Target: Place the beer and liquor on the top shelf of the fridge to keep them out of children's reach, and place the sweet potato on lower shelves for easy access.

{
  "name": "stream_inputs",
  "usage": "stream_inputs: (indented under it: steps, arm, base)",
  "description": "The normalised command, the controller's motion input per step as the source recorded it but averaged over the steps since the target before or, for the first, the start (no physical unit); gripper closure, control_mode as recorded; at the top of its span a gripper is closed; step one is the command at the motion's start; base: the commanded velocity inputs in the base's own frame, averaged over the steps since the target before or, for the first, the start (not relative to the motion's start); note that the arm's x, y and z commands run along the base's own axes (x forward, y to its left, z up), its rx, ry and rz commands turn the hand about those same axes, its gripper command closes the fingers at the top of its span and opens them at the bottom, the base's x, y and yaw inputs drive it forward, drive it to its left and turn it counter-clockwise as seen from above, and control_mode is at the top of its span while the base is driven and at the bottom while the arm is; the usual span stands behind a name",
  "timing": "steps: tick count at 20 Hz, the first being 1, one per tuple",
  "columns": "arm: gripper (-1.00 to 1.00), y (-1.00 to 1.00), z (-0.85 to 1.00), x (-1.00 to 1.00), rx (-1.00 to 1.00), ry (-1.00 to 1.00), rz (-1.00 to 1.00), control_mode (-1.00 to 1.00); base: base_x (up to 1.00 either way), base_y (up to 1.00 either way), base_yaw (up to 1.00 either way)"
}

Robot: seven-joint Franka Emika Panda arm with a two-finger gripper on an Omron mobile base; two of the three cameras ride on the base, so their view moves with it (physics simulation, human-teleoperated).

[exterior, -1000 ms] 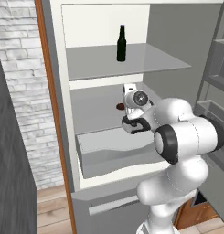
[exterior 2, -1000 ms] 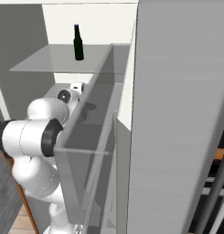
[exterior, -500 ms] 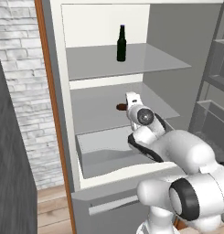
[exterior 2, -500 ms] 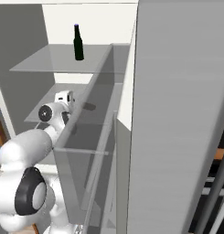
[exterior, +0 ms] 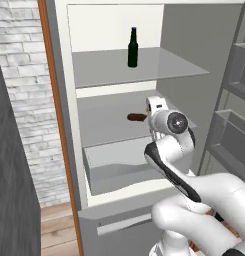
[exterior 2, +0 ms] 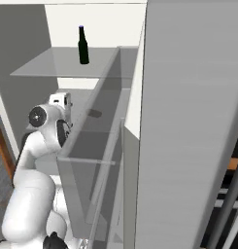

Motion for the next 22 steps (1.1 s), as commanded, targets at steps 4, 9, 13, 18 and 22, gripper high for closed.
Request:
stream_inputs:
  steps: [4,9,13,18,22]
  arm:
    - [-1.00,0.00,0.75,-0.79,0.02,0.37,0.00,-1.00]
    - [-1.00,0.00,0.20,-0.93,0.00,0.39,0.00,-1.00]
    - [-1.00,0.00,-0.16,-1.00,0.00,0.21,0.00,-1.00]
    - [-1.00,0.00,-0.05,-1.00,0.00,0.10,0.00,-1.00]
    - [-1.00,-0.14,0.00,-0.94,0.00,0.01,0.00,-1.00]
  base:
    - [0.00,0.00,0.00]
    - [0.00,0.00,0.00]
    - [0.00,0.00,0.00]
    - [0.00,0.00,0.00]
    - [0.00,0.00,0.00]
